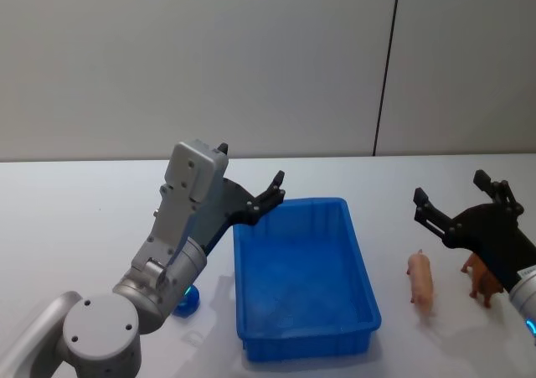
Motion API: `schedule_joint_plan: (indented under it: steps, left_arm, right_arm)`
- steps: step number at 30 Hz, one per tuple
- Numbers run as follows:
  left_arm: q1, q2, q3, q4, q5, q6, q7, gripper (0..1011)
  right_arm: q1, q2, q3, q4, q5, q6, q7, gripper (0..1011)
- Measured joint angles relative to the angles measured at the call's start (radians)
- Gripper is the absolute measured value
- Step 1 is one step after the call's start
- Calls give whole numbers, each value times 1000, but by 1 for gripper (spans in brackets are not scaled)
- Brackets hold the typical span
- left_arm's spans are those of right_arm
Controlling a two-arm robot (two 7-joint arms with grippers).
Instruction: Pick up the two dolls from the table and place them into the box.
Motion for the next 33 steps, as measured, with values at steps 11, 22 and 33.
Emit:
schedule_joint_plan:
  steps: [11, 22, 33]
  left_arm:
    - [0, 0, 0, 0, 0, 0, 0, 1001]
    - [0, 0, 0, 0, 0, 0, 0, 1001]
    - [0, 0, 0, 0, 0, 0, 0, 1001]
  right_arm:
    - [0, 0, 0, 0, 0, 0, 0, 1001]
    - [-32, 18, 8, -19, 6, -8, -9, 1001]
    - [-85, 47, 26, -50, 7, 7, -68, 1001]
